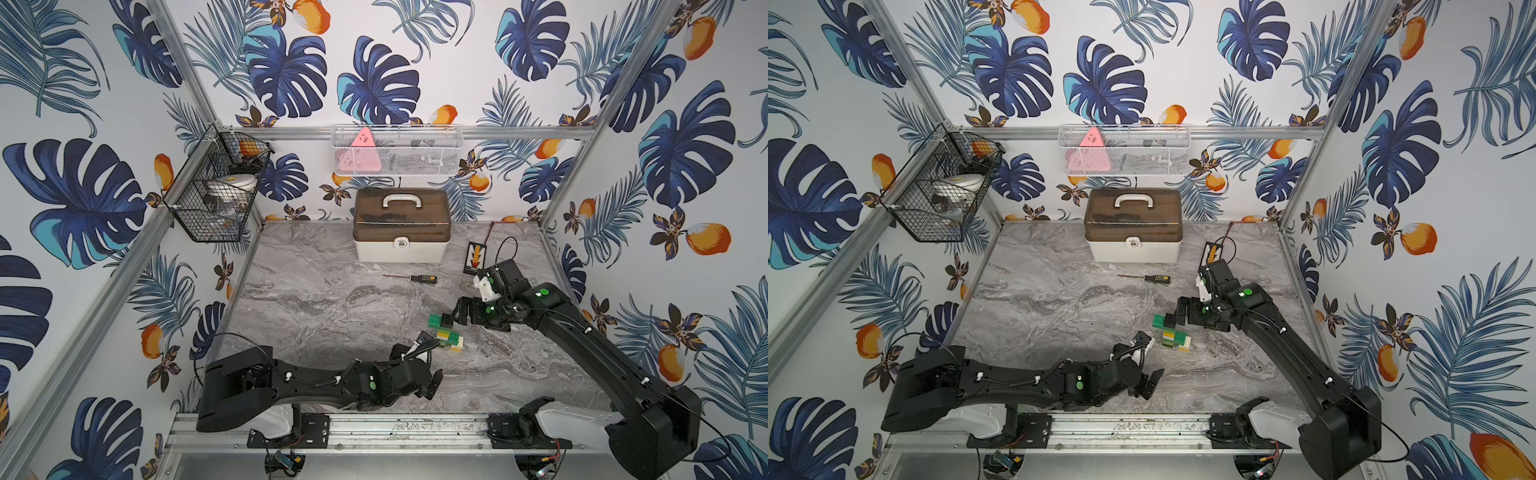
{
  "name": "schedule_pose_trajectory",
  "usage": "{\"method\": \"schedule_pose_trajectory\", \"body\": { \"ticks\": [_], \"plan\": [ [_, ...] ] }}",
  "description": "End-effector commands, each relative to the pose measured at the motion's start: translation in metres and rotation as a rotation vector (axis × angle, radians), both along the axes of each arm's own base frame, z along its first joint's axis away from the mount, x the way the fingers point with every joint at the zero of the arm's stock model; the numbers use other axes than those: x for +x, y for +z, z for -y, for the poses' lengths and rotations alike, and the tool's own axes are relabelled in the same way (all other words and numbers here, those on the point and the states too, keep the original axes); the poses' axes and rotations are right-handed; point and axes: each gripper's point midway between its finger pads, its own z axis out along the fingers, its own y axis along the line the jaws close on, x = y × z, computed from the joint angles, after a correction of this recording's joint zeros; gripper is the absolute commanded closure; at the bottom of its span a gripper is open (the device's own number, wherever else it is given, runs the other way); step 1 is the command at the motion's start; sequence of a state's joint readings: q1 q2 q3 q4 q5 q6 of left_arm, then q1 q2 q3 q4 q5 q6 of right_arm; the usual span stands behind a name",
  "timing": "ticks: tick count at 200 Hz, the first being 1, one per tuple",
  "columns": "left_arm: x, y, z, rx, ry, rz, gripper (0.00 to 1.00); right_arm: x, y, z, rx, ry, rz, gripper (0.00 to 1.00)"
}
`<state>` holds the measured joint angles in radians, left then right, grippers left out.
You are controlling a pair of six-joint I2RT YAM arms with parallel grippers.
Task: Assemble a giraffe with lego
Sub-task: Adjust the lego brick at the center of the board.
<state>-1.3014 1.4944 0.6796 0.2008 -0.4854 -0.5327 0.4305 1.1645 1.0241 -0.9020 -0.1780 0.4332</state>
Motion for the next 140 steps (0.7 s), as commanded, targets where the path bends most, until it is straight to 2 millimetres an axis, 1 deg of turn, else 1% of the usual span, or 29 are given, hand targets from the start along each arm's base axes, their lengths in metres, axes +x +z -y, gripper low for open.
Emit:
{"method": "schedule_pose_trajectory", "body": {
  "ticks": [1,20,35,60,81,105,125,140],
  "plan": [
    [0.018,0.032,0.025,-0.178,0.096,0.109,0.01,-0.015,-0.004,0.009,0.008,-0.026,-0.040,0.00],
    [0.025,0.026,0.029,-0.197,0.135,0.144,0.01,-0.020,-0.006,0.011,0.006,-0.017,-0.076,0.00],
    [0.029,0.020,0.029,-0.207,0.157,0.161,0.01,-0.021,-0.003,0.011,0.003,0.004,-0.079,0.00],
    [0.034,0.021,0.037,-0.212,0.161,0.195,0.01,-0.020,0.008,0.014,0.008,0.007,-0.056,0.00],
    [0.044,0.023,0.036,-0.245,0.187,0.197,0.01,-0.018,0.017,0.015,0.030,-0.002,-0.027,0.00],
    [0.056,0.026,0.035,-0.276,0.207,0.195,0.01,-0.019,0.011,0.017,0.043,-0.018,-0.048,0.00],
    [0.069,0.023,0.033,-0.293,0.234,0.187,0.02,-0.020,0.008,0.019,0.045,-0.023,-0.056,0.01],
    [0.074,0.021,0.034,-0.308,0.238,0.183,0.06,-0.017,0.010,0.020,0.043,-0.020,-0.051,0.01]
  ]
}}
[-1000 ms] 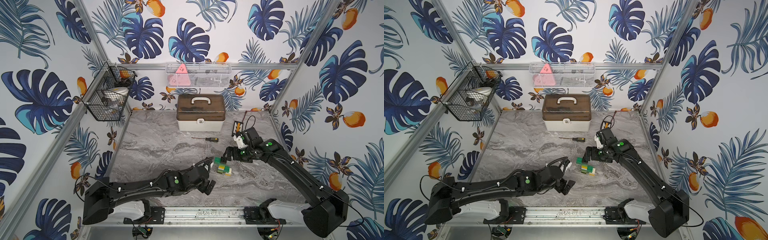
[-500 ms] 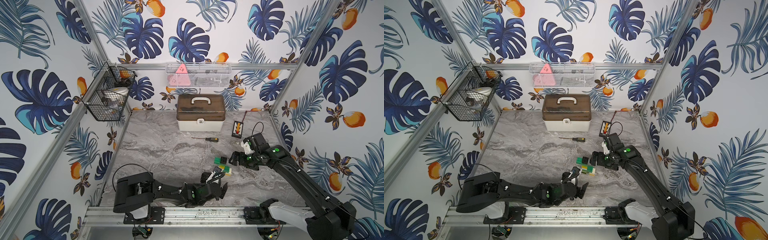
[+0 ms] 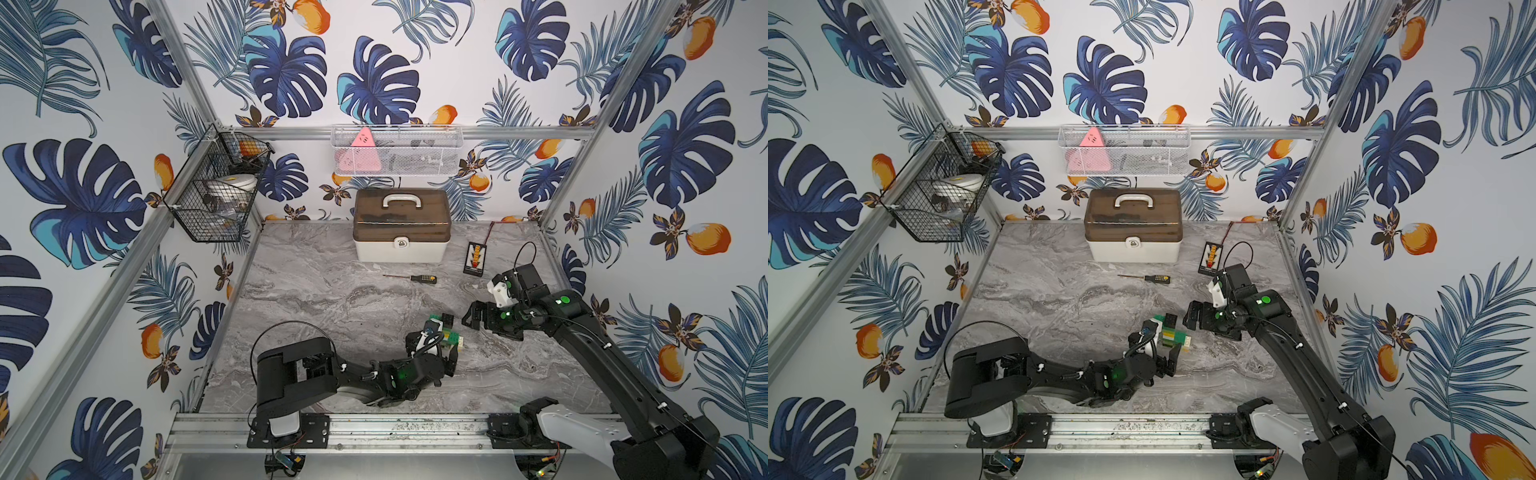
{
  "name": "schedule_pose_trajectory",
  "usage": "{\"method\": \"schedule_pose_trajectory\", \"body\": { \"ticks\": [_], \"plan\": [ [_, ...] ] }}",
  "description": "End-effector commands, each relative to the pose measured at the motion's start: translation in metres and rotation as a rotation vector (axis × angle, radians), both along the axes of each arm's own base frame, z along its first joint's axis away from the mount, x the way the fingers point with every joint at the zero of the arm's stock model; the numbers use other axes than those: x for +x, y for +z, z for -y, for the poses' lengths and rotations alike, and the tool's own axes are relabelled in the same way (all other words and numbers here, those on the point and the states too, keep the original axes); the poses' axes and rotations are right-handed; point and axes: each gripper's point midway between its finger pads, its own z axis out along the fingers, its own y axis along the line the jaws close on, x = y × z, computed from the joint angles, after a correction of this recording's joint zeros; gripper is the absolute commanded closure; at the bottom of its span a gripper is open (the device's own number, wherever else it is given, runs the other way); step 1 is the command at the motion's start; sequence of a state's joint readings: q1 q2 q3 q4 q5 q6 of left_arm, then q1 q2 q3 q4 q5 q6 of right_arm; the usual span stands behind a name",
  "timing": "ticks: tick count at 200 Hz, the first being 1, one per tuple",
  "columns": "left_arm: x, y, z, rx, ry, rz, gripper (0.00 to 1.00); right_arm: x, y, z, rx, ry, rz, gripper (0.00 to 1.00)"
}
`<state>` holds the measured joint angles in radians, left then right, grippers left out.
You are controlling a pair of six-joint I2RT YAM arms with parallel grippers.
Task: Assemble a giraffe with lego
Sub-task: Adjust the lego brick at the center of the board.
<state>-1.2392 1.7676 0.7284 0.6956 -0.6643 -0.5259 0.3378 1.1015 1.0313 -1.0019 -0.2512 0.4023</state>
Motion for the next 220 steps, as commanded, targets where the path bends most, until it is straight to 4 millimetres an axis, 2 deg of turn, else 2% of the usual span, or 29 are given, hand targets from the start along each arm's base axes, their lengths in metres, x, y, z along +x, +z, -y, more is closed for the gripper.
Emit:
{"method": "schedule_pose_trajectory", "body": {
  "ticks": [1,27,72,146,200,220],
  "plan": [
    [0.012,0.010,0.004,-0.083,0.022,0.014,0.07,-0.001,0.000,0.001,0.002,0.014,-0.009,0.01],
    [0.019,0.004,0.006,-0.088,0.022,0.009,0.14,0.001,0.000,0.001,0.001,0.020,-0.007,0.01],
    [0.028,-0.003,0.006,-0.089,0.031,-0.004,0.21,0.004,-0.005,0.003,0.010,0.013,-0.018,0.01],
    [0.036,-0.008,-0.001,-0.068,0.057,-0.009,0.46,0.010,-0.008,0.003,0.013,-0.002,-0.034,0.01],
    [0.035,-0.008,-0.004,-0.062,0.051,-0.007,0.71,0.011,-0.009,0.004,0.011,-0.006,-0.036,0.02],
    [0.034,-0.010,-0.005,-0.058,0.049,-0.012,0.72,0.011,-0.009,0.005,0.007,-0.007,-0.037,0.02]
  ]
}}
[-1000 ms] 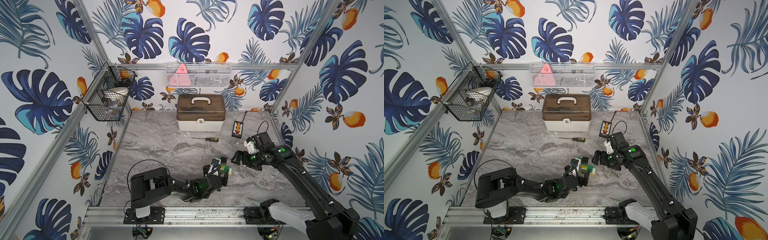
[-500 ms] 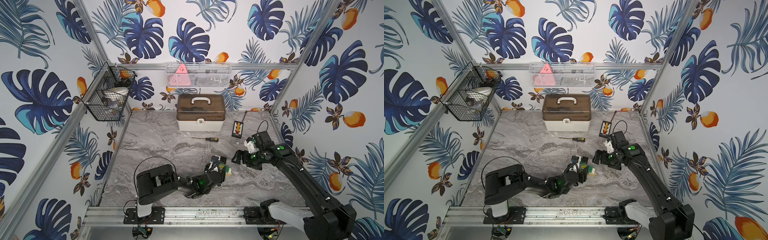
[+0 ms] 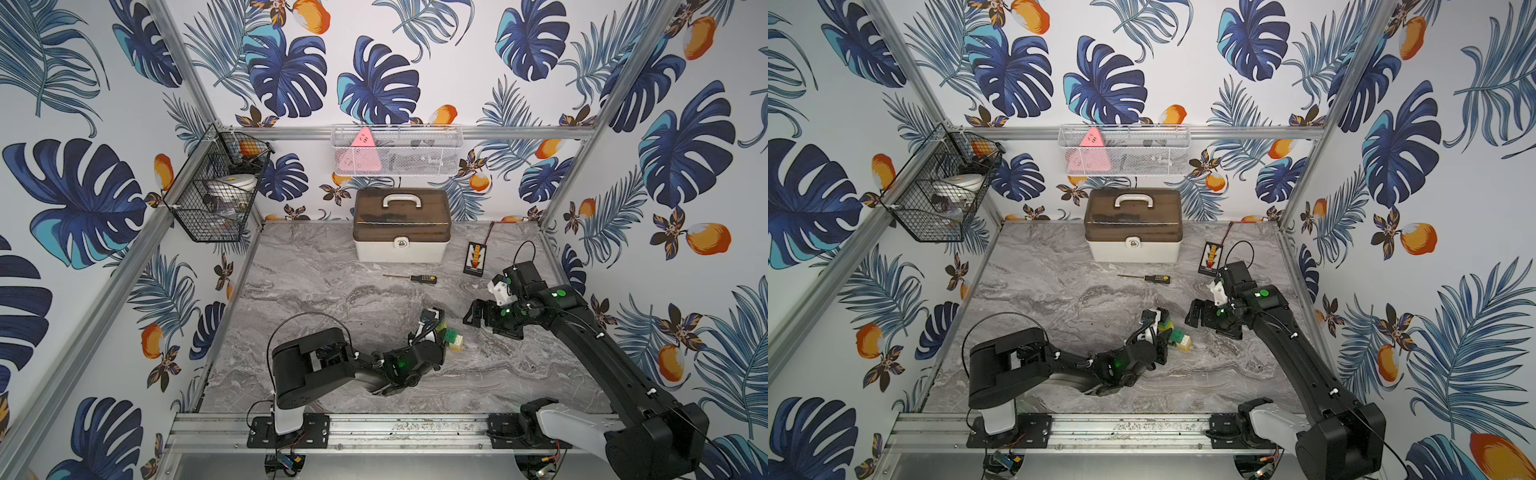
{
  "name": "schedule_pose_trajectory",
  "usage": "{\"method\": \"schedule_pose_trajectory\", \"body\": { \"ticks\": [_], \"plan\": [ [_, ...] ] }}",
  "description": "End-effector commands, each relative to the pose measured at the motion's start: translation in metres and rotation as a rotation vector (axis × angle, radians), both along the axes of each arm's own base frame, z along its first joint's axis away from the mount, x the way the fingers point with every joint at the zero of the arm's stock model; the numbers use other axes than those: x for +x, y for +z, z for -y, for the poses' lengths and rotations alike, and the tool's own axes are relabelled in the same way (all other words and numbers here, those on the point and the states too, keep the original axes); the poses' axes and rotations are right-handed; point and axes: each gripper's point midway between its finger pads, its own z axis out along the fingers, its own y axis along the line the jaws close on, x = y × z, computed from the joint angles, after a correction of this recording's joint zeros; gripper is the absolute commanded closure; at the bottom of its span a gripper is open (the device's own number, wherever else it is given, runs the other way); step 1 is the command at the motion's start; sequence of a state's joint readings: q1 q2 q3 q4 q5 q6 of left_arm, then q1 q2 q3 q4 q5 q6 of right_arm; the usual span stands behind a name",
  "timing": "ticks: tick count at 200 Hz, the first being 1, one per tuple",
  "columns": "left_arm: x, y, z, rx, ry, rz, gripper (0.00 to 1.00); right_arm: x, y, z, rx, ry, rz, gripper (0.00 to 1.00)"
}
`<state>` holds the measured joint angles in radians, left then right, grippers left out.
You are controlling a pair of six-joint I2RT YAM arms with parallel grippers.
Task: Assemble a giraffe with lego
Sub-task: Adjust the lego brick at the center of the board.
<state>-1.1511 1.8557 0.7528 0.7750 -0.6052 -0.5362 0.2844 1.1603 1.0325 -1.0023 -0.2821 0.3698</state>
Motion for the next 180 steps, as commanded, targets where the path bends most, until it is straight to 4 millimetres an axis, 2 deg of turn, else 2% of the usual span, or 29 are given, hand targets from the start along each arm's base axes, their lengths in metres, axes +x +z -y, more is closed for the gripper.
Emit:
{"method": "schedule_pose_trajectory", "body": {
  "ticks": [1,60,91,113,153,180],
  "plan": [
    [0.002,0.005,-0.002,-0.026,0.012,0.009,0.72,0.003,0.003,-0.001,0.007,0.005,0.016,0.02],
    [-0.003,0.003,-0.002,-0.044,-0.021,-0.006,0.65,0.002,0.000,-0.001,0.011,0.007,0.012,0.02],
    [-0.008,0.000,0.002,-0.049,-0.060,-0.018,0.75,0.001,-0.002,-0.001,0.011,0.007,0.011,0.02],
    [-0.010,0.000,0.003,-0.036,-0.073,-0.022,0.79,0.000,-0.002,0.000,0.005,0.008,0.016,0.02],
    [-0.012,0.014,0.003,0.014,-0.094,-0.022,0.82,0.005,0.003,0.000,0.001,0.011,0.040,0.02],
    [-0.016,0.028,-0.004,0.140,-0.110,-0.067,0.89,0.011,0.011,0.003,-0.011,0.000,0.066,0.02]
  ]
}}
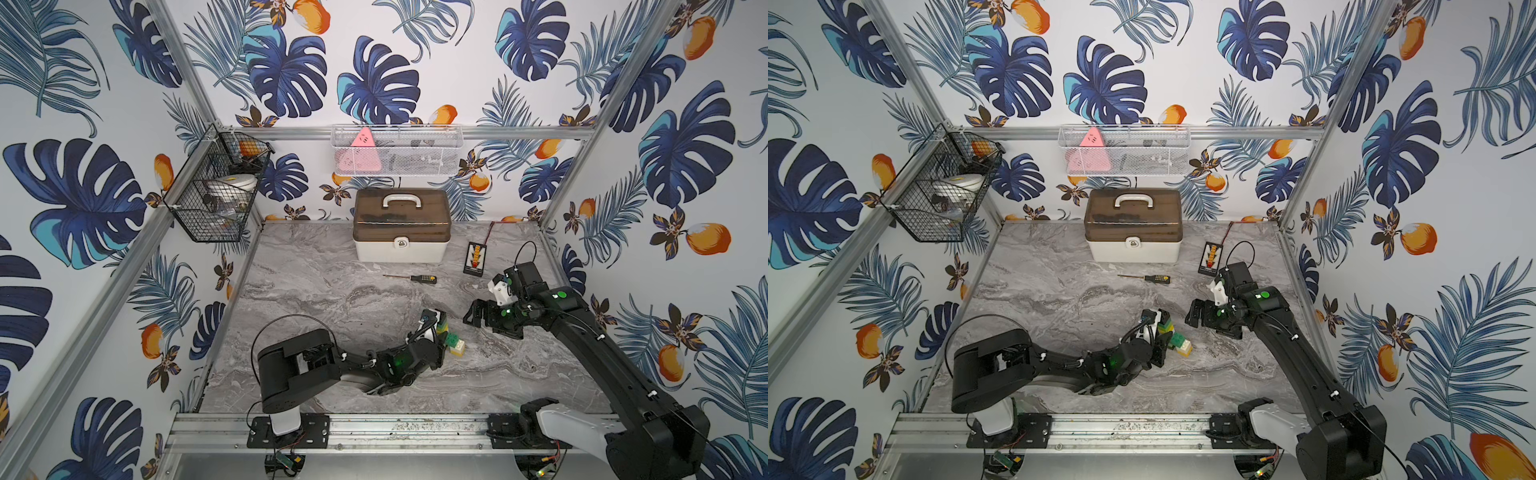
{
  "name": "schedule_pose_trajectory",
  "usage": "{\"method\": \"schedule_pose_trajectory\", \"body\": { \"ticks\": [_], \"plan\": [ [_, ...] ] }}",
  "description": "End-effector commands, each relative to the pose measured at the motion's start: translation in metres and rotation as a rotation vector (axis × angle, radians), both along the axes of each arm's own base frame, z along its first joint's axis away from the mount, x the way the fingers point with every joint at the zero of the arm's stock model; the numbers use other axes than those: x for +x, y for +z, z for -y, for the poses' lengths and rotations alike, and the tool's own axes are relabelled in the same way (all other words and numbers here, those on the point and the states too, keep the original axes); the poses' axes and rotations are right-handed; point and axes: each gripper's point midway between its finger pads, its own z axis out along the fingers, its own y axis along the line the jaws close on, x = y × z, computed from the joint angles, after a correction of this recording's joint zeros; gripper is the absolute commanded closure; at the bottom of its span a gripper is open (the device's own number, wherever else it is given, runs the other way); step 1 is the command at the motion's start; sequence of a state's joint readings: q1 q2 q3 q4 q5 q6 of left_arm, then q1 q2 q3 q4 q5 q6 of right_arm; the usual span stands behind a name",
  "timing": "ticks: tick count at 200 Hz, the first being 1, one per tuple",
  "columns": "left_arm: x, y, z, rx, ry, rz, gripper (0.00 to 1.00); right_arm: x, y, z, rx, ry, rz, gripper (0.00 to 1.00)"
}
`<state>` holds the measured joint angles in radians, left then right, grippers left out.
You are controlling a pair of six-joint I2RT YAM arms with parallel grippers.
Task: Assemble a giraffe with lego
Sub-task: Adjust the lego brick at the center of the board.
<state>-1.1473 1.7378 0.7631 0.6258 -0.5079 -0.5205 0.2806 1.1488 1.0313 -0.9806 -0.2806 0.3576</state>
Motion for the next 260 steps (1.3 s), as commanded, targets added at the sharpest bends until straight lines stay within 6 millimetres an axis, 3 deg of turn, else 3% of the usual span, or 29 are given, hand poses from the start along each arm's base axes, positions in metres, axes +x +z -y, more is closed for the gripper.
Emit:
{"method": "schedule_pose_trajectory", "body": {
  "ticks": [1,34,52,55,64,89,152,190,260],
  "plan": [
    [-0.005,0.006,-0.009,0.132,-0.023,-0.028,0.89,0.007,0.007,0.003,-0.015,-0.008,0.031,0.02],
    [-0.015,0.025,-0.033,0.238,-0.048,-0.137,0.94,0.017,0.024,0.014,-0.026,-0.066,0.075,0.02],
    [-0.018,0.036,-0.054,0.318,-0.044,-0.204,0.97,0.022,0.034,0.023,-0.038,-0.110,0.105,0.02],
    [-0.019,0.038,-0.058,0.334,-0.043,-0.218,0.97,0.027,0.045,0.024,-0.031,-0.118,0.133,0.02],
    [-0.020,0.043,-0.070,0.368,-0.041,-0.254,0.97,0.031,0.053,0.027,-0.027,-0.139,0.155,0.02],
    [-0.023,0.050,-0.095,0.441,-0.063,-0.378,0.98,0.041,0.063,0.030,-0.007,-0.178,0.178,0.01],
    [-0.043,0.038,-0.123,0.629,-0.193,-0.709,1.00,0.047,0.072,0.040,0.007,-0.231,0.209,0.01],
    [-0.053,0.012,-0.137,0.749,-0.271,-0.874,1.00,0.050,0.083,0.048,0.011,-0.242,0.240,0.01],
    [-0.053,-0.019,-0.130,0.816,-0.313,-1.013,0.99,0.052,0.097,0.059,-0.034,-0.229,0.314,0.00]
  ]
}}
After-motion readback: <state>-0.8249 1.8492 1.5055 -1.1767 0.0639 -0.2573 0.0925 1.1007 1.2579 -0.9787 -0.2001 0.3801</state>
